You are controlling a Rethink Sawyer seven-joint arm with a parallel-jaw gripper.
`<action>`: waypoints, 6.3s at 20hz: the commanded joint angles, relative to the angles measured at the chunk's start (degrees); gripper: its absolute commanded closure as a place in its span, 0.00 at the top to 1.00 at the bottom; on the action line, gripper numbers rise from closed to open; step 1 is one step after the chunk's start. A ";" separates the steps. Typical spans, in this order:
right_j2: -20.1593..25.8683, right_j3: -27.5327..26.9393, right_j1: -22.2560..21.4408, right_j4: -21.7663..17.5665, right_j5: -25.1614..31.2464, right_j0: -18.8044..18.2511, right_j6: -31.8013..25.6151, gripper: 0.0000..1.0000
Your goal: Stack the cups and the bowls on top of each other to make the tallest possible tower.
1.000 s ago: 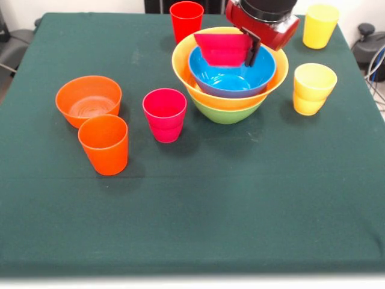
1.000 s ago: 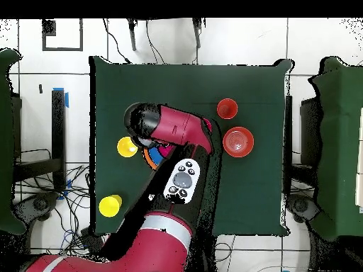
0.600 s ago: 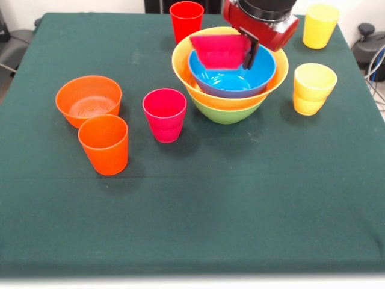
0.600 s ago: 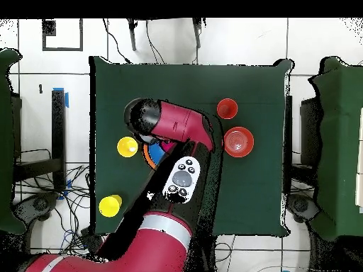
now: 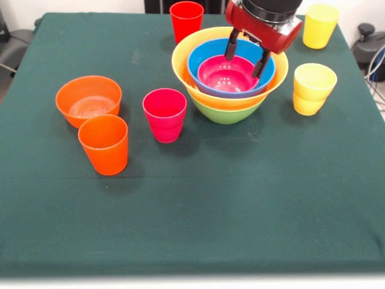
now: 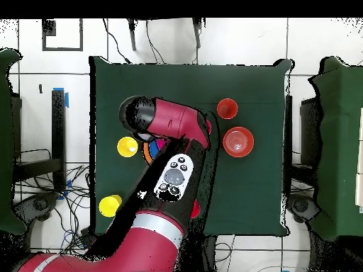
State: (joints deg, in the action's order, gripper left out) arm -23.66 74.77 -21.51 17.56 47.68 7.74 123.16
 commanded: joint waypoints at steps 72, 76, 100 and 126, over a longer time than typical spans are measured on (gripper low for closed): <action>26.12 22.14 -12.42 -30.37 -11.39 -40.62 -16.31 1.00; 27.39 19.27 -8.36 -32.36 -13.63 -42.05 -15.96 1.00; 32.28 14.28 -9.83 -32.21 -3.79 -45.88 -14.59 1.00; 35.33 6.45 -5.75 -32.82 0.59 -46.52 -13.29 1.00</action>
State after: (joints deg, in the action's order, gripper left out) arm 5.57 85.38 -30.99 -14.02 44.74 -40.90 115.85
